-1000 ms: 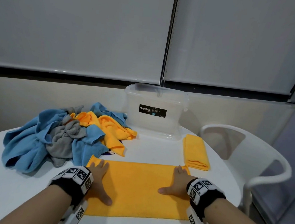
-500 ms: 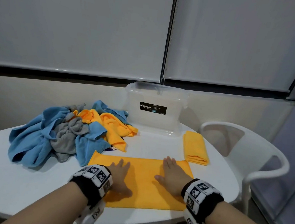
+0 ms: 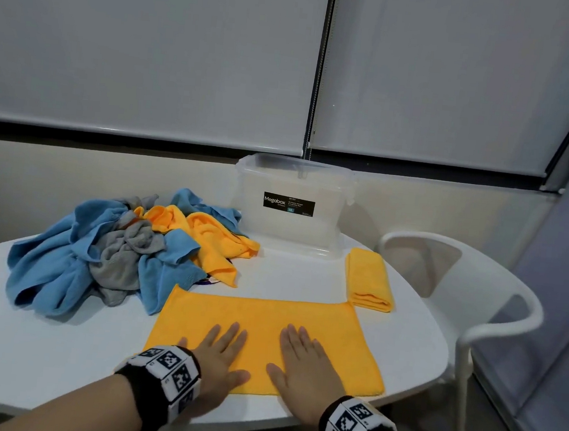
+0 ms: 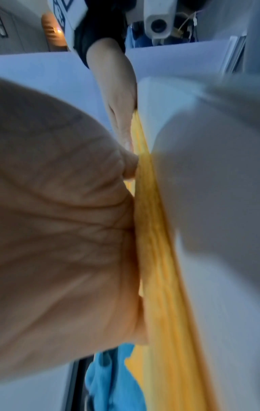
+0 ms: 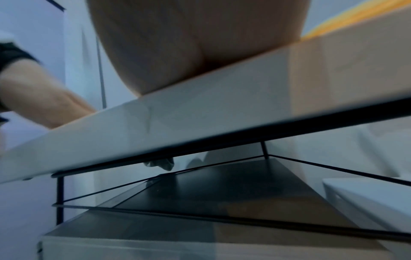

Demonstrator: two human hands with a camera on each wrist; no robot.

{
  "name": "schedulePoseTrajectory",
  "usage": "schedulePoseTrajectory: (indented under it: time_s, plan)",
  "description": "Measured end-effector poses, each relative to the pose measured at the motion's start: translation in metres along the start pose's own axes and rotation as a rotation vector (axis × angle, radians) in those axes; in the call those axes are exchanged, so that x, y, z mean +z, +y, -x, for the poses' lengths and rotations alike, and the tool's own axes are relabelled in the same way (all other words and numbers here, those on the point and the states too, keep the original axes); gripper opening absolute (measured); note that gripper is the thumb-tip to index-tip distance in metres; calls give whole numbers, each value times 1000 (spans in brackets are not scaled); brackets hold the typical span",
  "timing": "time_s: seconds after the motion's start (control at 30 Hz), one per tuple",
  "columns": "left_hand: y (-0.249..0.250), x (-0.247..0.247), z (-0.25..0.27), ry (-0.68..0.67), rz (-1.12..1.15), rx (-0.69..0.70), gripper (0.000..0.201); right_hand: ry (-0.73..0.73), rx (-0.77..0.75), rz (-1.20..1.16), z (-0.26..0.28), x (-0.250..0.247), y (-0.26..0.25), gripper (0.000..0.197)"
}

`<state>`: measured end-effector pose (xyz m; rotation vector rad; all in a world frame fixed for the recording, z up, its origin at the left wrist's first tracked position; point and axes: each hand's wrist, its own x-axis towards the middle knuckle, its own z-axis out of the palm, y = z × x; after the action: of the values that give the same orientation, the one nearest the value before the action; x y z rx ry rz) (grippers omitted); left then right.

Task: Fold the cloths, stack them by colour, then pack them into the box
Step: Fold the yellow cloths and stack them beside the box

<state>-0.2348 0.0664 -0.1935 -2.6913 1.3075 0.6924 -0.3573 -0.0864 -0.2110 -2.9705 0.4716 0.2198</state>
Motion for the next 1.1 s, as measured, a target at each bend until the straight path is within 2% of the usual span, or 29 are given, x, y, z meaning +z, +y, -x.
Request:
schedulePoseTrajectory:
  time_s: [0.07,0.23,0.47,0.67,0.9,1.1]
  plan:
    - [-13,2,3,-23,0,-13,154,-1,25,-31,2,2,13,121]
    - [-31,8,15,39,22,-44,156,18,73,-43,10,0,37,116]
    - [-38,24,23,162,42,-55,137,33,135,-56,19,-3,57,115]
    - [-41,32,23,245,53,-140,135,46,157,-51,19,-1,62,117]
    - [-43,29,15,283,117,-204,126,47,197,-88,15,-1,63,118]
    - [-45,28,11,295,98,-217,129,47,191,-60,15,0,65,118]
